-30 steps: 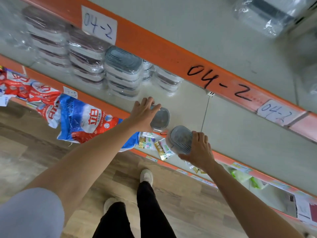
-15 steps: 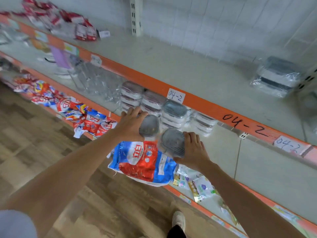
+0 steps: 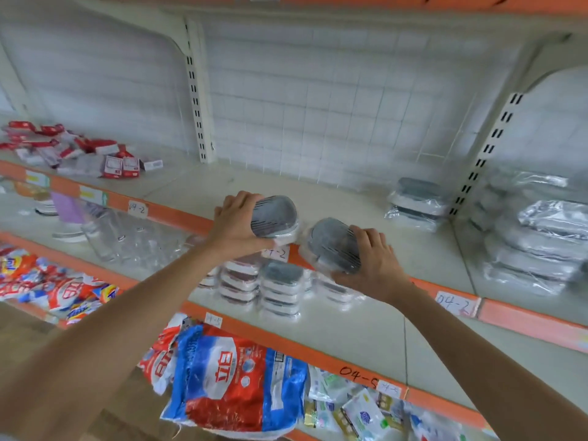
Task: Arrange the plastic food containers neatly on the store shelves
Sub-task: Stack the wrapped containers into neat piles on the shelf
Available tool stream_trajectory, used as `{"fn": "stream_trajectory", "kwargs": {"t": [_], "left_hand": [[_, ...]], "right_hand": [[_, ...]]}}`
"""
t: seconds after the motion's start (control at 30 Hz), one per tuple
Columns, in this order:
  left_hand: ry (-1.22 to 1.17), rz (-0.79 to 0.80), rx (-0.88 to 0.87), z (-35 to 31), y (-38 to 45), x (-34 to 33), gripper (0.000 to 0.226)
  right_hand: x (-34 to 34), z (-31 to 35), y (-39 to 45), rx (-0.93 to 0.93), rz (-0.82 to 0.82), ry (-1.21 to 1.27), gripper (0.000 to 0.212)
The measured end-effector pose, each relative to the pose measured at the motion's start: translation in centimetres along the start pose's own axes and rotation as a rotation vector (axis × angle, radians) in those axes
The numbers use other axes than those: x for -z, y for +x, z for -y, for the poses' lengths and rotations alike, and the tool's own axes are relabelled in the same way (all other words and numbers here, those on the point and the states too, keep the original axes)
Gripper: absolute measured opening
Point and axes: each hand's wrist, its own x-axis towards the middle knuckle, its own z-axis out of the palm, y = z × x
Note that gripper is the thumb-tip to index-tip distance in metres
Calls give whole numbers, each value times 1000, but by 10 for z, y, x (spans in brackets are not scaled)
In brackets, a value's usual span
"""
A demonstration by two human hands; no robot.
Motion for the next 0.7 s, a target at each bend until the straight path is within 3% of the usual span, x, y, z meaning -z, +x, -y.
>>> {"fn": "stream_trajectory", "kwargs": {"t": [0.13,0.33,0.5,0.7], "left_hand": [[-70,92,-25,-37,37,-34,91],[1,272,-33,-75,85,-79,76],[-10,335,-6,-73,101,-102,86],[-204,610,43,-57,111,-84,88]], "right_hand": [[20,-52,15,-124,109,-83,95],[29,-103,43,-187,267,-59,93],[31,-128,56,-173,543,7,118],[31,-142,66,-128,651,20,113]]}}
